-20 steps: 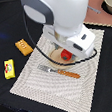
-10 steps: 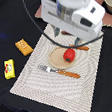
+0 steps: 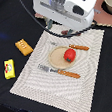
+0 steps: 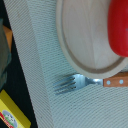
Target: Interact with the objects in diverse but meaningful ways.
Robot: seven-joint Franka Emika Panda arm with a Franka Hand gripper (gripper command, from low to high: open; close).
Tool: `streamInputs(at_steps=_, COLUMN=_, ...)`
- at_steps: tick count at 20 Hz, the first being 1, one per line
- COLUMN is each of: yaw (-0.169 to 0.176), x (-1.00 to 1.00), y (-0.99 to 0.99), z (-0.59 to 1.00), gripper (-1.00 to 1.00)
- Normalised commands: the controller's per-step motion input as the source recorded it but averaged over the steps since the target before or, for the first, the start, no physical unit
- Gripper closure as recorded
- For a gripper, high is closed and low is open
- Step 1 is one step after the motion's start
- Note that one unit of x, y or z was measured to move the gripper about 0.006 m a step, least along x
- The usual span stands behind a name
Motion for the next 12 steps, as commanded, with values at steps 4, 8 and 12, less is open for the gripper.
streamInputs(at_steps=4, yaw=0.000, x=-1.00, y=0.01, z=-0.06, gripper=-1.00)
streamInputs(at_steps=8, yaw=-0.007, x=-1.00, y=0.00, z=-0.08, gripper=-1.00)
streamInputs(at_steps=12, yaw=-0.046, x=-0.99, y=0.00, z=-0.07, gripper=-1.00)
